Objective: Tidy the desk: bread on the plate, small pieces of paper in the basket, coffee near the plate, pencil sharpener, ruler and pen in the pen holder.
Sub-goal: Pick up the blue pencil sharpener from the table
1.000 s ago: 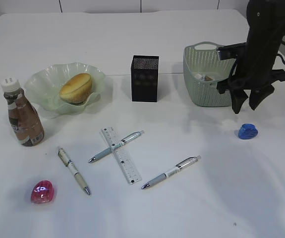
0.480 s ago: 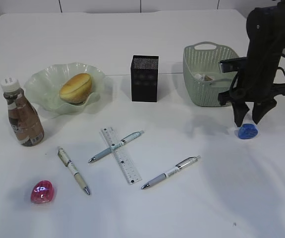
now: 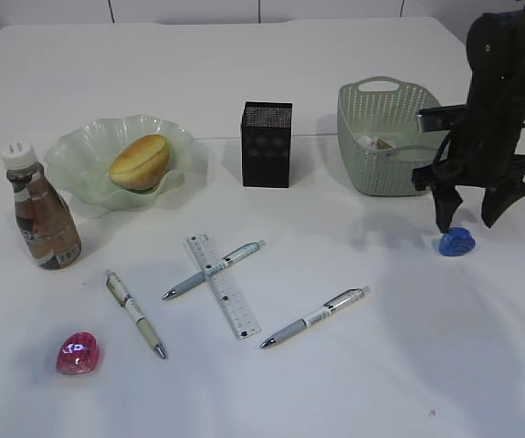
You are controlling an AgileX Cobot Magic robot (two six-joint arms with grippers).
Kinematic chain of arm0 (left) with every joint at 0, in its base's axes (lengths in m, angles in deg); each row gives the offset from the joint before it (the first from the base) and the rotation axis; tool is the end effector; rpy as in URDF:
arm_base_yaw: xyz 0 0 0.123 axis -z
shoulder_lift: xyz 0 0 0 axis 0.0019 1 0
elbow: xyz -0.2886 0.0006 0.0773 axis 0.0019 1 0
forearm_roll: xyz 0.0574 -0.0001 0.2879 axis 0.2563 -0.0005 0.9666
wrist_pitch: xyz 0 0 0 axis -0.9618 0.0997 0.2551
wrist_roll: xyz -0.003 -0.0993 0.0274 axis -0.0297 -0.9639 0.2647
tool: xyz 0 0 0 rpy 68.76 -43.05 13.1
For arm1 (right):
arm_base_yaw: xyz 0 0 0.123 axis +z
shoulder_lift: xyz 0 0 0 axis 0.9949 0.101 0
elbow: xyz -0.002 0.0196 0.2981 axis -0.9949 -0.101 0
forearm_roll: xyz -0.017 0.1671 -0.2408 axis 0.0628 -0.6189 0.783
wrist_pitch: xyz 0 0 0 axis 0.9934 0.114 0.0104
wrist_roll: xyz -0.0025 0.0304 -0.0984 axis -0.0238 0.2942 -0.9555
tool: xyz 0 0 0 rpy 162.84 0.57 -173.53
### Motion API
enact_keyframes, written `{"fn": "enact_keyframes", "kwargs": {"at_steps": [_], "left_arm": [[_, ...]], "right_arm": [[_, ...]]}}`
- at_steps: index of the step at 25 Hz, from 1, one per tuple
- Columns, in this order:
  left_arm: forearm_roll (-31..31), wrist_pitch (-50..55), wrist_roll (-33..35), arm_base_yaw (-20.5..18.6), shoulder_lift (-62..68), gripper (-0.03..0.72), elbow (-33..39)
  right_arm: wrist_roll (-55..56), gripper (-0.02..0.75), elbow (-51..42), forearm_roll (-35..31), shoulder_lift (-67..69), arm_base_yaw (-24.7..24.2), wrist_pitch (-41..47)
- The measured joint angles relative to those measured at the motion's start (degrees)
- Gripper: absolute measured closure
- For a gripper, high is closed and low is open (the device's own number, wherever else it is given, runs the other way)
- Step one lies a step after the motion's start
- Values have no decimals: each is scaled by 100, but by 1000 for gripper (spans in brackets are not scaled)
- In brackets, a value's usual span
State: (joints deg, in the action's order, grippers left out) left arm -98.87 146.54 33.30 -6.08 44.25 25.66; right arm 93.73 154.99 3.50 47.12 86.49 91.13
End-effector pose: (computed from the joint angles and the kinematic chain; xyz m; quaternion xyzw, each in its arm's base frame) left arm 0.1809 -0.0056 0.3338 -0.0343 0.9693 -0.1071 0.2185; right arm 0.4849 0.0118 0.1516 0.0003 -0.9993 0.0366 0.0017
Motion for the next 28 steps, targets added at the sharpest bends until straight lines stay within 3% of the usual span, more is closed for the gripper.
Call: {"fn": "enact_keyframes", "kwargs": {"at_steps": [28], "left_arm": [[0,0,-17,0,0,199,0]], "right_arm": [[33,226,-3,-29,402,-12,-10]]}}
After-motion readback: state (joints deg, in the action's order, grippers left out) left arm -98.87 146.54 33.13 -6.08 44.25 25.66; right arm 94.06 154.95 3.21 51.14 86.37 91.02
